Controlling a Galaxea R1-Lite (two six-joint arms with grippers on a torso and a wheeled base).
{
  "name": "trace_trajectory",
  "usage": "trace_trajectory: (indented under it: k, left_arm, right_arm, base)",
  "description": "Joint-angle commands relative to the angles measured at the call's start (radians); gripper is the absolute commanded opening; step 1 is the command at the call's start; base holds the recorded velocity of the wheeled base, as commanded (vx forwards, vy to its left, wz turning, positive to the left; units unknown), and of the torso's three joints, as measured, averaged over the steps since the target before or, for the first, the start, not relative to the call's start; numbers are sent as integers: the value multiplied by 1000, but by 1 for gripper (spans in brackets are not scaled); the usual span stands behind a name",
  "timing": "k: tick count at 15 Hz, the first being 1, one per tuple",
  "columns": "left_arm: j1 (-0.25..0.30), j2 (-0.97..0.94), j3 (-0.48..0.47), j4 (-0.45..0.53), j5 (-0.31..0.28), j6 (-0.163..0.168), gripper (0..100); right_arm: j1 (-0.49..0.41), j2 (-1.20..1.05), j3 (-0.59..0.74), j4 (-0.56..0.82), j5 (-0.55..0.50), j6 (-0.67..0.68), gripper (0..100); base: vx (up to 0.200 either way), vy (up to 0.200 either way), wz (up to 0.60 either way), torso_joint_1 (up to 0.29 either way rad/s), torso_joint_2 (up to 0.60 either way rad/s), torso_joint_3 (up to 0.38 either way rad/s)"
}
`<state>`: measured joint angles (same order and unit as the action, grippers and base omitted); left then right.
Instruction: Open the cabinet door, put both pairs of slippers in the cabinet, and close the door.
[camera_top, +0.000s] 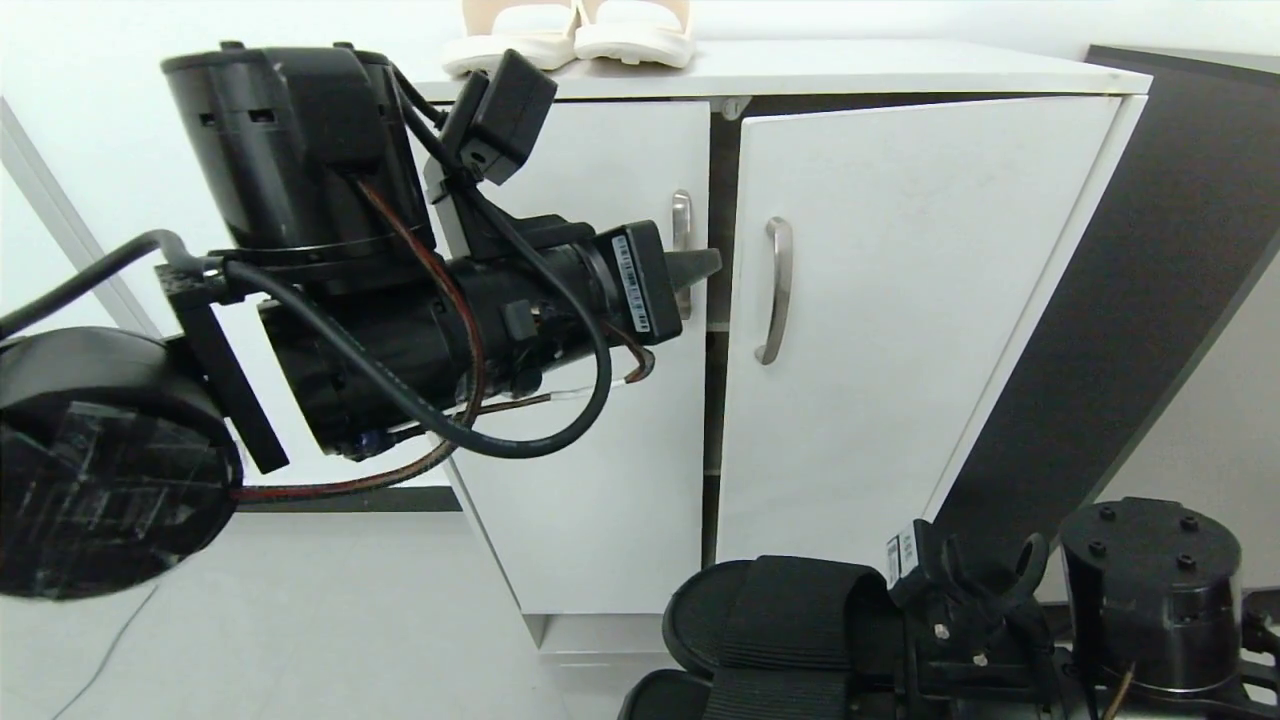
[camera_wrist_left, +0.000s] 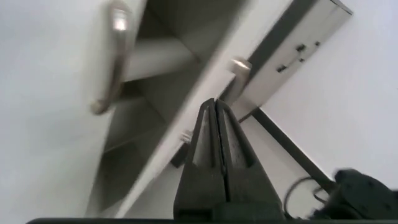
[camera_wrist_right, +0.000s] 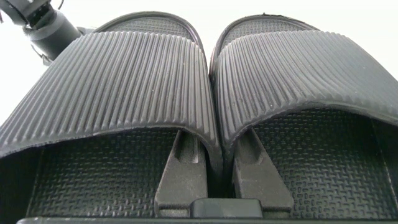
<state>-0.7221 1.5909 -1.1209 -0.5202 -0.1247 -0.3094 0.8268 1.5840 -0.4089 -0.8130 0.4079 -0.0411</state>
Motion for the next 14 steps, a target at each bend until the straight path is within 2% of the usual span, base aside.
trace_trajectory:
  k: [1,5,9,14]
  left_arm:
    - [40,27,-14,-6,-3,-4,0]
    - [66,135,-117,-7,-3,-10,0]
    - [69,210,-217,-7,-3,-57,0]
    - [63,236,-241,-9,-3,-59,0]
  right_arm:
    - [3,-3,2,0,0,0,0]
    - [6,-1,13,0,0,-36,0]
    - [8,2,16,0,0,-36,0]
    - [38,4,24,3,-1,-36,0]
  base:
    - [0,0,0,0,0,0]
    - [0,0,0,0,0,0]
    - [0,0,0,0,0,0]
    - [0,0,0,0,0,0]
